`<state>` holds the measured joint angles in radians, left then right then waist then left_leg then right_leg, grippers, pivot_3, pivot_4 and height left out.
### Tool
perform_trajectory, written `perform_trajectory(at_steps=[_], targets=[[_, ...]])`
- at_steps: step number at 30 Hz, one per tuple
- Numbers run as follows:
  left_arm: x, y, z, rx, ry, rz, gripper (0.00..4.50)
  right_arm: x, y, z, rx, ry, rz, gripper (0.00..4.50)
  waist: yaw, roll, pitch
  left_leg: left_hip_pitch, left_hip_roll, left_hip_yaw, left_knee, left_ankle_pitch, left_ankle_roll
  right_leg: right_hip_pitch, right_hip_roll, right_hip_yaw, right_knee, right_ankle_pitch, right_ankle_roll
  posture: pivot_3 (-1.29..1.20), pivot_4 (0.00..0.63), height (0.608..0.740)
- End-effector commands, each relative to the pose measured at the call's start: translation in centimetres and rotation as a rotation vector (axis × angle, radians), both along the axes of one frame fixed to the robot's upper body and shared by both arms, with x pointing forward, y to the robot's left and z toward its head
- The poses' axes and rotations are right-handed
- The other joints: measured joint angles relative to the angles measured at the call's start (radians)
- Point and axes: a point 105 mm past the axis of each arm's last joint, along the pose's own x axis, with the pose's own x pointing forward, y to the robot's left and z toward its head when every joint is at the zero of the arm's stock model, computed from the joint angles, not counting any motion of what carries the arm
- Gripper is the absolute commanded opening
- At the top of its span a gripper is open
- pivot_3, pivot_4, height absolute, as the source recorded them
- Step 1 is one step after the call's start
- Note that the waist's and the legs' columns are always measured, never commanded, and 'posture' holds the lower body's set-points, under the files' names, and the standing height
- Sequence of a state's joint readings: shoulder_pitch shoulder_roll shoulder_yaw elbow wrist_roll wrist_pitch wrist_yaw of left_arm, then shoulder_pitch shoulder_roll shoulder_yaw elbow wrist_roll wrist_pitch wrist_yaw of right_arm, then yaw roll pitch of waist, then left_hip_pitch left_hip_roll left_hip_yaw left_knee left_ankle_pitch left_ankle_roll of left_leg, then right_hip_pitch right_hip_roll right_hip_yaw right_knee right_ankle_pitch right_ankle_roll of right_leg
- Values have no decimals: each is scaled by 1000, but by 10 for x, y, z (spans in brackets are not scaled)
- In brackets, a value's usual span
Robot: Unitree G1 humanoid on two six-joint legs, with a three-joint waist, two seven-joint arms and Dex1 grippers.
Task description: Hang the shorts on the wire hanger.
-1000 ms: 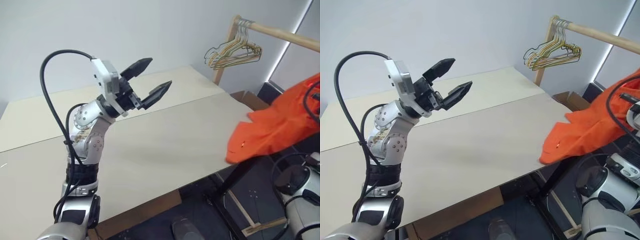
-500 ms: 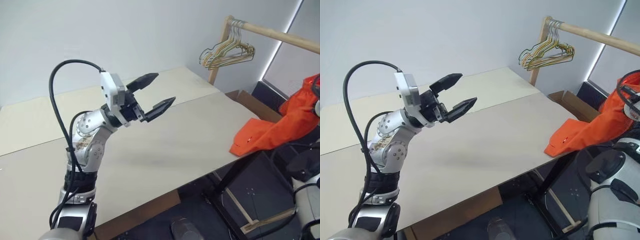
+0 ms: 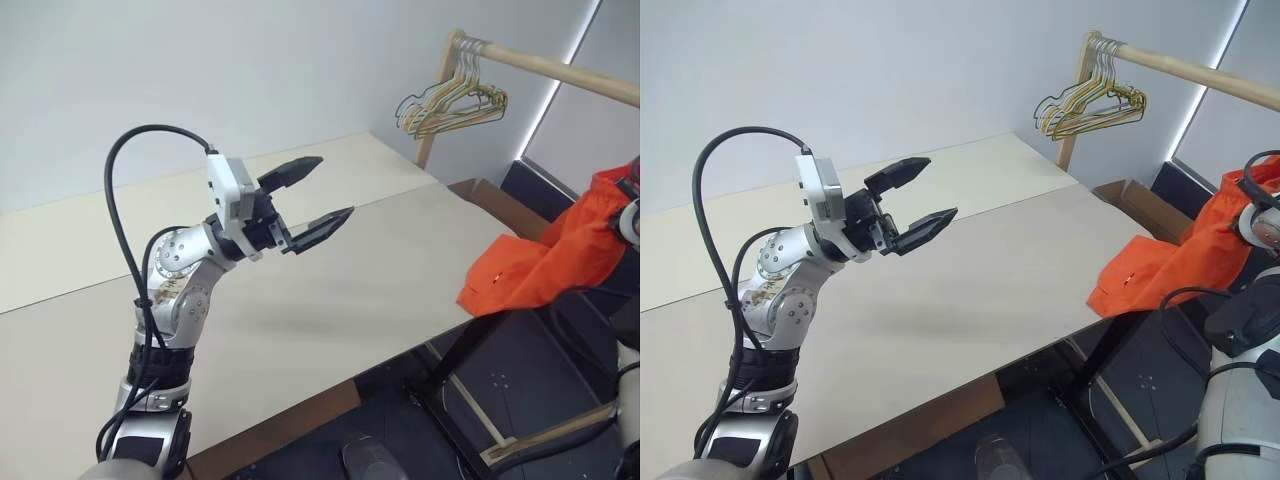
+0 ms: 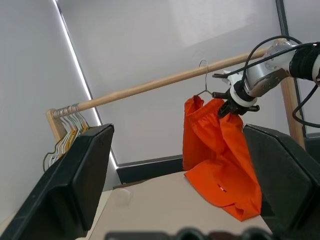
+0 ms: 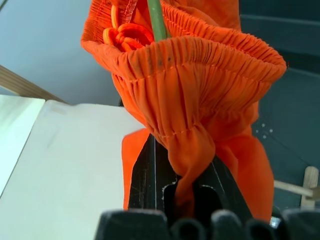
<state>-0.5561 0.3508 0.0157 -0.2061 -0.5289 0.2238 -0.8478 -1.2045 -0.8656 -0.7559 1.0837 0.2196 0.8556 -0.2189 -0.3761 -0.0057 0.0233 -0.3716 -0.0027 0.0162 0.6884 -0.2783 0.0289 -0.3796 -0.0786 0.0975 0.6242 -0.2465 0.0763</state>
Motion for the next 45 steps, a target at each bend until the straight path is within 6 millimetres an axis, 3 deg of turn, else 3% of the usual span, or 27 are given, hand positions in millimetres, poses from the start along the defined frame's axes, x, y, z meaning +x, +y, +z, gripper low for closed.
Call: perform_trajectory(at_steps=[1, 5, 15, 20, 28, 35, 37, 45], targets=[[-9, -1, 12, -8, -64, -23, 4462, 0, -5, 22, -29, -57, -31, 0, 1, 0, 1, 0, 0, 0, -1, 0, 0, 2, 0, 0, -1, 0, 0, -294, 0, 740], [-13, 0, 11, -10, -71, -38, 4462, 1, -2, 12, -12, -18, -44, 0, 1, 0, 1, 8, 0, 0, -7, 0, 0, 11, 0, -1, -9, 0, 1, -276, 0, 740], [-18, 0, 8, -14, -73, -35, 4462, 9, 4, 6, -128, 41, -10, 0, 9, 0, 1, 7, 0, 1, -8, 0, 0, 12, 0, 0, -13, 2, 3, -245, 0, 740], [-19, 0, 6, -18, -68, -23, 4500, 7, 0, 11, -245, 113, -36, 1587, 20, 0, 1, 7, 0, 1, -8, 0, 0, 12, 0, 0, -13, 2, 3, -239, 0, 740], [-18, 0, 5, -6, -67, -12, 4500, -1, -4, 46, -577, 201, -160, 4478, 45, 0, 1, 8, 1, 1, -8, 0, 0, 12, 0, 1, -12, 2, 3, -232, 0, 740], [-17, 1, 6, -2, -65, -14, 4500, -1, 22, 89, -883, 156, -251, 4478, 62, 1, 1, 9, 1, 1, -8, 0, 0, 11, 0, 2, -11, 3, 4, -230, 0, 740], [-15, 2, 6, 1, -61, -6, 4500, 5, 37, 103, -1122, 220, -256, 4478, 62, 1, 1, 12, 1, 1, -8, 0, 0, 11, 0, 2, -11, 3, 4, -226, 0, 740], [-12, 21, -2, 33, -37, 77, 4500, 30, 76, 114, -1345, 113, -136, 4478, 64, 1, 1, 14, 1, 0, -8, 0, 0, 10, 0, 1, -12, 3, 3, -182, 0, 740]])
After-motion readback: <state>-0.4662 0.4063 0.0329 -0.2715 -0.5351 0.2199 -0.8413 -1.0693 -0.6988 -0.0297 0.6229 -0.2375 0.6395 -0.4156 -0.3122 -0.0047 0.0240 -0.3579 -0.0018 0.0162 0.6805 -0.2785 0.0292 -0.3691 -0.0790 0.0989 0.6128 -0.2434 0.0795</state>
